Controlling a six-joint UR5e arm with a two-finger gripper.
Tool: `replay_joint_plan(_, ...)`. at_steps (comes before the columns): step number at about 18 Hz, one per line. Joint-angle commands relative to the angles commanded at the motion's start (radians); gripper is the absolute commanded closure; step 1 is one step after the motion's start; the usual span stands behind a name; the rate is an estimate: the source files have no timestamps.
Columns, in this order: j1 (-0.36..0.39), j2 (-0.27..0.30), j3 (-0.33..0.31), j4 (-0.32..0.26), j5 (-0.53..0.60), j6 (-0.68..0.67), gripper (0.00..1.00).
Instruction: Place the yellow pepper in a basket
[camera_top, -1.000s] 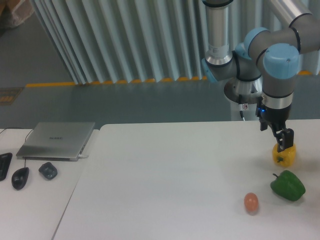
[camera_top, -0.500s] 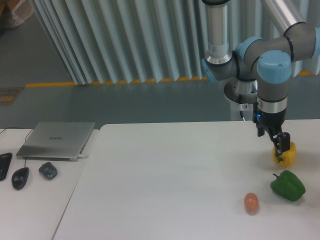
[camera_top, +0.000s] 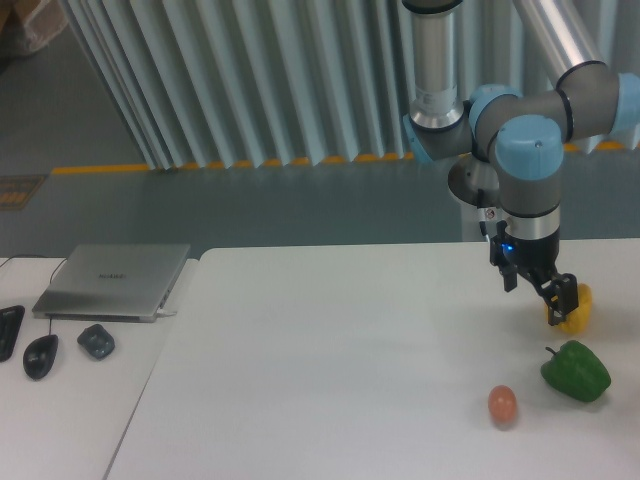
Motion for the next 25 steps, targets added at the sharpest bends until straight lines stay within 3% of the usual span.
replay_joint_plan(4, 0.094, 0.003, -0.029, -0.006, -0.003, -0.118, 0.00)
replay_joint_plan(8, 0.131, 0.031, -0.058, -0.021, -0.054, -0.129, 0.00)
replay_joint_plan(19, 0.103, 0.015, -0.066, -0.025, -0.045, -0.123, 0.00)
replay_joint_plan(25, 0.075, -0.028, -0.063, -0.023, 0.038, -0.123, 0.00)
